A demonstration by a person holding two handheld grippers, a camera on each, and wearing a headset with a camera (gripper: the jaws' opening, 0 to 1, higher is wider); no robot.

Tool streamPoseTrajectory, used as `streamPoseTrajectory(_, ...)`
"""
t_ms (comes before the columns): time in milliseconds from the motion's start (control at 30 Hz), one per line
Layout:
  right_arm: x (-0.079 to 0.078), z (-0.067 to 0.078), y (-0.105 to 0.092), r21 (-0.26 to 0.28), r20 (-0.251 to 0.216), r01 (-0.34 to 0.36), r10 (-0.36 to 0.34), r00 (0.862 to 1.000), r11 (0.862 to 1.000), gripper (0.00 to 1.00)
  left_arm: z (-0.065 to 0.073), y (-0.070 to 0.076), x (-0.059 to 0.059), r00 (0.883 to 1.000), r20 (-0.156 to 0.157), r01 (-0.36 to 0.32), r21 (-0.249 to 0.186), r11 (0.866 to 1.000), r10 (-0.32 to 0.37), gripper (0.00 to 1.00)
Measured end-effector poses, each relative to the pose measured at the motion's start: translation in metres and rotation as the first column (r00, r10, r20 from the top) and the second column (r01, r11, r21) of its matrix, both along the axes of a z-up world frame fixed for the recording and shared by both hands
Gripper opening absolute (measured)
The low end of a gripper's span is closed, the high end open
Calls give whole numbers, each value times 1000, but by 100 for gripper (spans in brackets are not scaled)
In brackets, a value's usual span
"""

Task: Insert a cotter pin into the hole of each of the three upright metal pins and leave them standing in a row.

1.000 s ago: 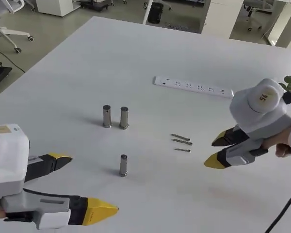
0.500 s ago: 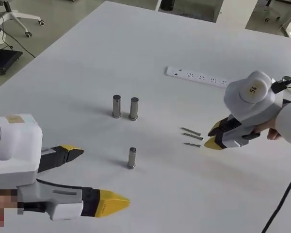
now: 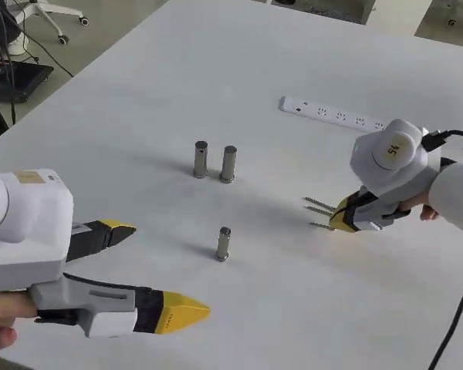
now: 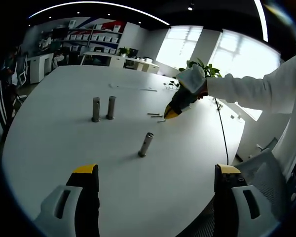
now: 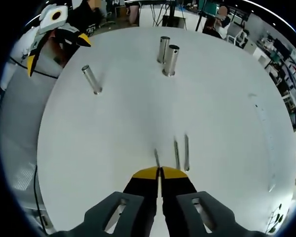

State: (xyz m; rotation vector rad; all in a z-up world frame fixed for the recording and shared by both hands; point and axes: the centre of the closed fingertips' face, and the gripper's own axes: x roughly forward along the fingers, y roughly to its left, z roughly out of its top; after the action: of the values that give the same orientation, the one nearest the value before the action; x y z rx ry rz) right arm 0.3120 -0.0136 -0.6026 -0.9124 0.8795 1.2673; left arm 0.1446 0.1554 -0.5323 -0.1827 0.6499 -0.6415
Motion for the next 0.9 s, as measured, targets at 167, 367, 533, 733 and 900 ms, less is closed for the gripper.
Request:
streamPoseTrajectory(167,2,-3,2,8,-13,5,-5,1000,1000,0,-4,-1,-2,1000,-12,-3,-4,1000,3,97)
streamPoseTrajectory(367,-1,-8,3,-10,-20,-21,21,1000,1000,0,-6,0,-4,1000,-20,-11,-8,1000,11,96)
streamPoseTrajectory(533,-2,-10,4,-25,-18,-45,45,999,999,1,-8,-1,-7,999,-32,-8,-13,1000,7,94)
streamPoseTrajectory(733,1,-10,5,-45,-9,-71,71,997,996,0,-8,-2,-7,999,-32,-5,-17,1000,4,92)
streamPoseTrajectory(900,-3,-8,6,-44,-7,-51,50,999,998,0,-5,-4,-6,1000,-22,-5,-39,999,5,91)
